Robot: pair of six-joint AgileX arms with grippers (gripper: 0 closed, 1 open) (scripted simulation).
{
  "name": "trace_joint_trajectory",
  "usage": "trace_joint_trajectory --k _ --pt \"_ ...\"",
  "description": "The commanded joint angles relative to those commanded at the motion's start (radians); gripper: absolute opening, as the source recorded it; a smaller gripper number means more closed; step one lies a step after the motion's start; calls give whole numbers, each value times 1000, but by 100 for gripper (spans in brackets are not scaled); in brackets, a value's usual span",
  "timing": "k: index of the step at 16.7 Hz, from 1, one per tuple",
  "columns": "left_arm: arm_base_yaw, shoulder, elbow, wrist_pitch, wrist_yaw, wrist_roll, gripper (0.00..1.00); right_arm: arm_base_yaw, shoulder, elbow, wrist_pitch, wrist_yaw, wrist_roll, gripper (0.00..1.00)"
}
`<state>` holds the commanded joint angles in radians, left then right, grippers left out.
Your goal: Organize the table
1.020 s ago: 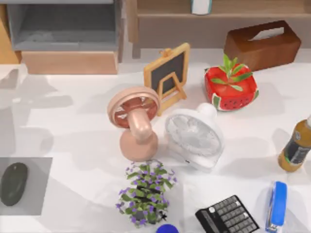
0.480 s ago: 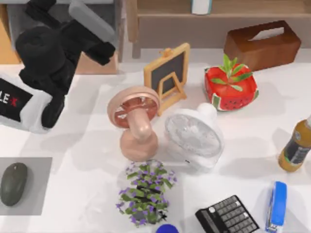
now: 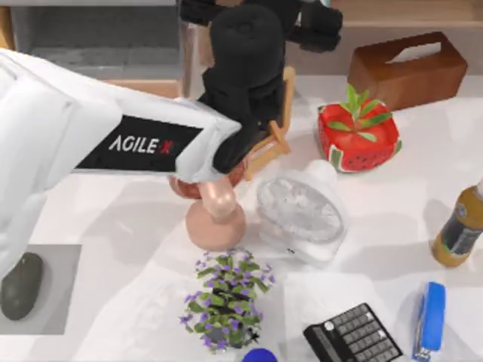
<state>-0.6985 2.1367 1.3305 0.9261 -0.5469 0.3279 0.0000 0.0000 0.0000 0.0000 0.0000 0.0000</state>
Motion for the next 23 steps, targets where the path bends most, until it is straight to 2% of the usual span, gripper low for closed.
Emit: trace_joint_trajectory --k 4,8,16,23 --pt "-55 139 277 -184 -127 -185 100 0 0 0 0 0 0 100" --pt "-81 229 457 -315 -186 -298 100 0 0 0 0 0 0 100" --pt "-80 242 488 -339 -189 -315 100 0 0 0 0 0 0 100" --pt "-61 305 600 -391 -167 -317 100 0 0 0 0 0 0 100"
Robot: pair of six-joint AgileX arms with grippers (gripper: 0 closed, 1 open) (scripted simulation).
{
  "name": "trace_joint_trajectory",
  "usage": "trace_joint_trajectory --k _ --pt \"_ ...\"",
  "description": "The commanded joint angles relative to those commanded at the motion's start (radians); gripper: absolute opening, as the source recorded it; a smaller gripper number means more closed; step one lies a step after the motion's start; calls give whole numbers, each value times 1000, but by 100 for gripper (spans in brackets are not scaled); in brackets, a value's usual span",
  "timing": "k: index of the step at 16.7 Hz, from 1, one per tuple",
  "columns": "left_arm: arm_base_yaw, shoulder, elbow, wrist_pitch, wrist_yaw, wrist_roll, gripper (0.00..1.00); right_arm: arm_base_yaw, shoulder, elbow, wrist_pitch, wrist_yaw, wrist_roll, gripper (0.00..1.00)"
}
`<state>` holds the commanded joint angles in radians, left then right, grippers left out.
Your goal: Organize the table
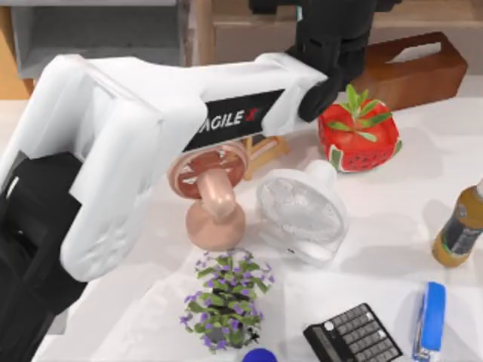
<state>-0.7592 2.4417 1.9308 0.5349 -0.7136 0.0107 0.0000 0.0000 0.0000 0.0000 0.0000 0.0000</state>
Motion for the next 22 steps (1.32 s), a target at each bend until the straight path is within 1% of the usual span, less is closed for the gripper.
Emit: trace_joint_trajectory --k 2,15,16,22 --pt "0 0 0 0 0 0 100 0 0 0 0 0 0 100" --pt "0 0 0 0 0 0 2 0 0 0 0 0 0 100" --pt "0 0 0 0 0 0 0 0 0 0 0 0 0 100" --pt "0 0 0 0 0 0 0 0 0 0 0 0 0 100"
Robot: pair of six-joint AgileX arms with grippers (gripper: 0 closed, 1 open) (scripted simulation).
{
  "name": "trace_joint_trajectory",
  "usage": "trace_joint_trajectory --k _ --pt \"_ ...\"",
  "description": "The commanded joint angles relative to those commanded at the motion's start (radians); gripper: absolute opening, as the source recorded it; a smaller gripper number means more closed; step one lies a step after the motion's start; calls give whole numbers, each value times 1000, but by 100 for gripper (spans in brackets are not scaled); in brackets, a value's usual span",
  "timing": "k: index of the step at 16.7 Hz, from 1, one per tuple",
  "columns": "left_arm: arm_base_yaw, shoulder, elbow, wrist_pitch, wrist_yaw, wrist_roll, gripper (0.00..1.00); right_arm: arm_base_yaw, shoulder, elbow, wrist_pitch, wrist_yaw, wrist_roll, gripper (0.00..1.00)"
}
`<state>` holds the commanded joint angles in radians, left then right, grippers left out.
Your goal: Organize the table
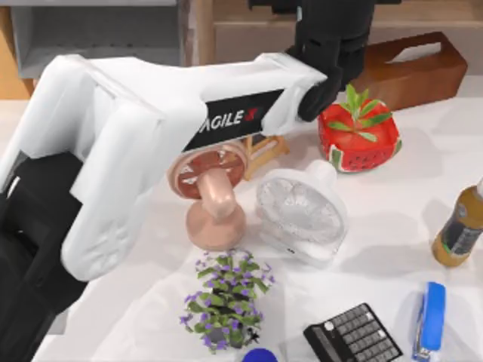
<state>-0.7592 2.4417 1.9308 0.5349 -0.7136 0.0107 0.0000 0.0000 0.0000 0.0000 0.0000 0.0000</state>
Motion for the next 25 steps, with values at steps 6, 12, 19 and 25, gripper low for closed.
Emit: trace_joint_trajectory --k 6,12,19,25 --pt "-17 -50 -60 17 -19 5 0 0 0 0 0 0 0 100" --pt "-55 -141 -187 51 -54 6 0 0 0 0 0 0 0 100" --pt "-41 -173 -219 50 -29 37 0 0 0 0 0 0 0 100" --pt "8 -339 -450 80 104 218 0 0 0 0 0 0 0 100"
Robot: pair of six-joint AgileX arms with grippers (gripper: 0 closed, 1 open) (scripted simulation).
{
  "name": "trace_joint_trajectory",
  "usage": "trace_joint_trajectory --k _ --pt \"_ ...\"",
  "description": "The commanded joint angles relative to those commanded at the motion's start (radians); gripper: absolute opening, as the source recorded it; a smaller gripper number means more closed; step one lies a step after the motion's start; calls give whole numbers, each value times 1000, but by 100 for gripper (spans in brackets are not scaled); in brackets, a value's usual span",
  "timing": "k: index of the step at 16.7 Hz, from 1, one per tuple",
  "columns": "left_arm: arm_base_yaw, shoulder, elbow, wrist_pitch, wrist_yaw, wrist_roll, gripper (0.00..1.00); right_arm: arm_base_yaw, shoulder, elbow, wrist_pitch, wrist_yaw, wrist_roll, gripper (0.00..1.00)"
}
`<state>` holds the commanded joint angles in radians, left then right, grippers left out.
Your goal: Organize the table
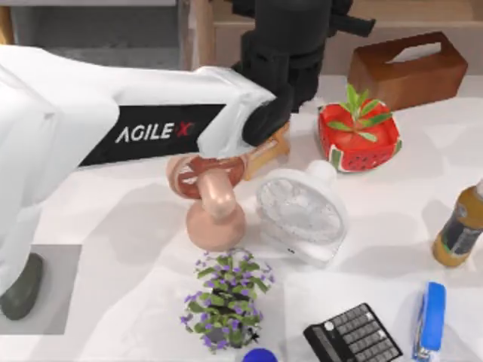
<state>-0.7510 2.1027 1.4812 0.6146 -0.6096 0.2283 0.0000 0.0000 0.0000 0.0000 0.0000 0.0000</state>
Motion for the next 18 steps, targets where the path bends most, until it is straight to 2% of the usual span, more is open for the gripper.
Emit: trace_joint_trajectory --k 11,14,18 --pt "49 -416 -552 124 334 566 0 0 0 0 0 0 0 100" --pt "116 -553 -707 120 397 744 0 0 0 0 0 0 0 100" --pt "277 -618 -850 105 432 973 0 0 0 0 0 0 0 100"
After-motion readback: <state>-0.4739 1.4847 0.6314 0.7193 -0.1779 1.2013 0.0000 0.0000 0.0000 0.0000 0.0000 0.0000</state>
